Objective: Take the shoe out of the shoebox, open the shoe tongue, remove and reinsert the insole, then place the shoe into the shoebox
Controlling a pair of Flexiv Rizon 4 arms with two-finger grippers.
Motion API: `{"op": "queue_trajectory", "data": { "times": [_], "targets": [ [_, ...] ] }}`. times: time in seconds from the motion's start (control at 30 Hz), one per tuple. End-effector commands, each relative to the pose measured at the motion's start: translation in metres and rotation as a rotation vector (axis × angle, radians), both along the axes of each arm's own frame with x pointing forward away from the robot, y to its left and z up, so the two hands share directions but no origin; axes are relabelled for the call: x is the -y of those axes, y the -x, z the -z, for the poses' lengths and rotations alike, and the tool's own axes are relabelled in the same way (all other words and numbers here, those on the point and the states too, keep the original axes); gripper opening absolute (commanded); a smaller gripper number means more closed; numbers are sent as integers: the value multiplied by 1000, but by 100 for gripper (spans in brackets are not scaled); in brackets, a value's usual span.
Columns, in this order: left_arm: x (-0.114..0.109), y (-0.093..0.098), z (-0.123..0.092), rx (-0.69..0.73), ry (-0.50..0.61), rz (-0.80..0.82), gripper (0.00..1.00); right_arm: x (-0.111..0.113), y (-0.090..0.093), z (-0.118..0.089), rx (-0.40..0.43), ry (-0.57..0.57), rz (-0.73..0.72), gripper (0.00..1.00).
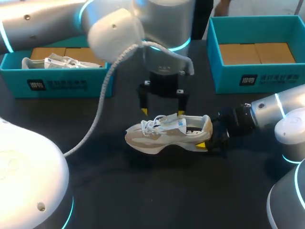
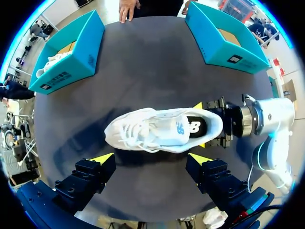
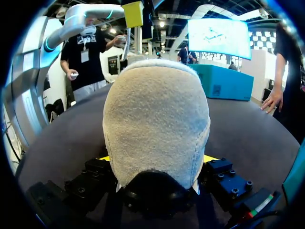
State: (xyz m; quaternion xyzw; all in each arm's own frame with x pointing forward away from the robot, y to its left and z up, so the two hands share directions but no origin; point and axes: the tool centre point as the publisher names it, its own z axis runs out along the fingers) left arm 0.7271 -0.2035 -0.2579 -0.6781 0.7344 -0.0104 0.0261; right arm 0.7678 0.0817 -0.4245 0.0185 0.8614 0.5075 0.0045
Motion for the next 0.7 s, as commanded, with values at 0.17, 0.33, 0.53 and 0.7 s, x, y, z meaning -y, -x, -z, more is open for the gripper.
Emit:
{"op": "queue_trajectory", "data": {
  "times": [0.17, 0.33, 0.53, 0.7],
  "targets": [
    [20, 7, 17, 21, -105, -40, 100, -1, -1, 0, 0, 4, 2, 0],
    [22, 6, 22, 37, -89, -85, 100, -1, -1, 0, 0, 4, 2, 0],
    [31, -6, 34, 64, -89, -115, 100, -1, -1, 0, 0, 4, 2, 0],
    [46, -17, 45, 64, -102, -114, 100, -1, -1, 0, 0, 4, 2, 0]
  ]
}}
